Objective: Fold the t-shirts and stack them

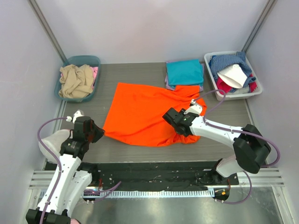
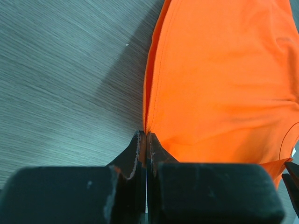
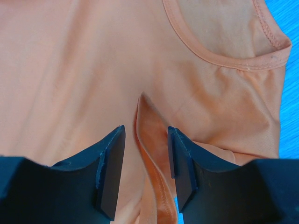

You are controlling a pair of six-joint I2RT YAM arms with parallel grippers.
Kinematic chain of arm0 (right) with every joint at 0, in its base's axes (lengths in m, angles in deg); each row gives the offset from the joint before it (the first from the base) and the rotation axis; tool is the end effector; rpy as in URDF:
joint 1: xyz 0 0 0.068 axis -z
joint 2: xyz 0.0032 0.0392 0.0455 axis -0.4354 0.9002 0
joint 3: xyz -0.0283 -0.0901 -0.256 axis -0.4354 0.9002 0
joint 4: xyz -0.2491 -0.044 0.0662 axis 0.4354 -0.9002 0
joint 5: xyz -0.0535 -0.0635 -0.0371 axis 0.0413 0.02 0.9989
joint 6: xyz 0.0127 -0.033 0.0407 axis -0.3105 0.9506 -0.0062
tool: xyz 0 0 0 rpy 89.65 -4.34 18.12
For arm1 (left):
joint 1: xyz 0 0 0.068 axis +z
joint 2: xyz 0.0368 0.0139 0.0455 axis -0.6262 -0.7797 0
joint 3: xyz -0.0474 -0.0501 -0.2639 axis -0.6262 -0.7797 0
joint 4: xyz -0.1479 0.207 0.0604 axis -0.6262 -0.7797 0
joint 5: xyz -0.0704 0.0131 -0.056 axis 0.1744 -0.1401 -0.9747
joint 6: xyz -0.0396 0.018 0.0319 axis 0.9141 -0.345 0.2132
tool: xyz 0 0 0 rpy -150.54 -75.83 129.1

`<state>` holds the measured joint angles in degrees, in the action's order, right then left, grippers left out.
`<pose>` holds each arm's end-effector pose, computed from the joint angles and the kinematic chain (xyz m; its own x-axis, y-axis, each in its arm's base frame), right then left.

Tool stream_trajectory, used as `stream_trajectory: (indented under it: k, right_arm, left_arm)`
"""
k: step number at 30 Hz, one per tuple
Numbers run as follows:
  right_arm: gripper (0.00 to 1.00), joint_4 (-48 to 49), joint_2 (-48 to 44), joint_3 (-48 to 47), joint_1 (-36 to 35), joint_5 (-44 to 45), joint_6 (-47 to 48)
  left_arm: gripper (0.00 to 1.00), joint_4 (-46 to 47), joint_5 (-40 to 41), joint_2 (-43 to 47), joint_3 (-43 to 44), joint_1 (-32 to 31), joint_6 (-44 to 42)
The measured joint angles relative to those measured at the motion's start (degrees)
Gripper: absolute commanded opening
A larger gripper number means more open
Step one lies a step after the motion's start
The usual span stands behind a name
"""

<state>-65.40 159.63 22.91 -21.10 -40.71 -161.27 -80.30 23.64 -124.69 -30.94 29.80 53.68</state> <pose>0.1983 0.1777 0.2042 -0.5190 0.5175 -0.6803 0.5499 0.8115 0.1978 0.1332 -0.0172 0.2397 -0.4894 -0.7006 -0.5192 -0.4698 0.7134 -0.5199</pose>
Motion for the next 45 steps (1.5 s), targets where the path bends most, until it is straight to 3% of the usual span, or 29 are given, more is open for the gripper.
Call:
stream_trajectory:
  k: [37,45]
  right_arm:
    - [0.45,1.31,1.31,-1.49,-1.03,-1.22,0.22]
    - [0.39,2.01,1.86,-0.74,-1.03,-1.36,0.02]
  left_arm:
    - [0.0,-0.22,0.0,0.79,0.0,0.0,0.0]
    - [0.0,-0.24,0.02,0.79,0.0,0.0,0.0]
